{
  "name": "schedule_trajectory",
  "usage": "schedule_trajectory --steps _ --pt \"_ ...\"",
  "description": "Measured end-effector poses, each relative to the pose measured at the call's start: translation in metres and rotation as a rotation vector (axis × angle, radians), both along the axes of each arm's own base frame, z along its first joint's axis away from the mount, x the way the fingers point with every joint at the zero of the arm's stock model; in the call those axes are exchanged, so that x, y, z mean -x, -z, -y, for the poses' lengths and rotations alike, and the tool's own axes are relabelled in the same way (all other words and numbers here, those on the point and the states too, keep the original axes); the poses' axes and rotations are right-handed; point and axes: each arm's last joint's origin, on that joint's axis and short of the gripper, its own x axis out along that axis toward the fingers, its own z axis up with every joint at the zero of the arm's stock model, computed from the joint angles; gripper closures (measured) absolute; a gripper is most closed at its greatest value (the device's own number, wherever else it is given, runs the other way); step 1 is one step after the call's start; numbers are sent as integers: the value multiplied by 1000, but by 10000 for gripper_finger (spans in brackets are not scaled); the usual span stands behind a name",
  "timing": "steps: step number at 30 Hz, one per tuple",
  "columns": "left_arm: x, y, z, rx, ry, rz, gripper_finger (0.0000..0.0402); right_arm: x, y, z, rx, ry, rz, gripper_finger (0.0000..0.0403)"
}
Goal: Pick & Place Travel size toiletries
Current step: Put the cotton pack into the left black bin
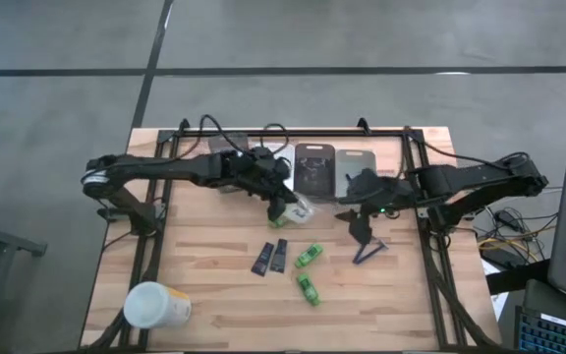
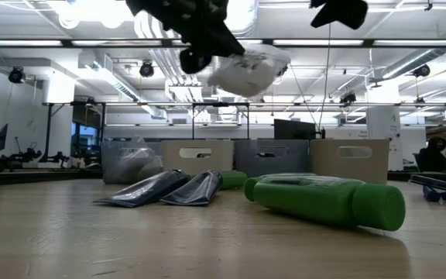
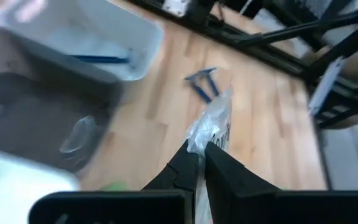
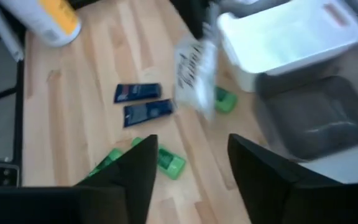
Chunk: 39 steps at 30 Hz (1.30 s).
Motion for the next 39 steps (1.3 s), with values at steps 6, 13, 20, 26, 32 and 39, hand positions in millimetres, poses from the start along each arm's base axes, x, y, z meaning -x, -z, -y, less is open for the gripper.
schedule_trajectory --steps 6,13,20,26,32,39 --pt "64 -29 -12 -138 -137 -89 384 31 -7 7 -20 99 26 163" --pt "137 -7 -45 -116 -432 -95 386 46 6 14 18 244 44 143" --pt "175 28 -59 -95 -584 -94 386 47 23 14 -31 301 12 129" --pt "171 41 -69 -178 -583 -151 386 42 34 13 -40 321 -27 115" --pt "156 66 -80 -133 -501 -262 387 35 38 11 -36 320 -45 104" --pt "134 88 -94 -114 -472 -286 382 33 39 11 -55 339 -39 115"
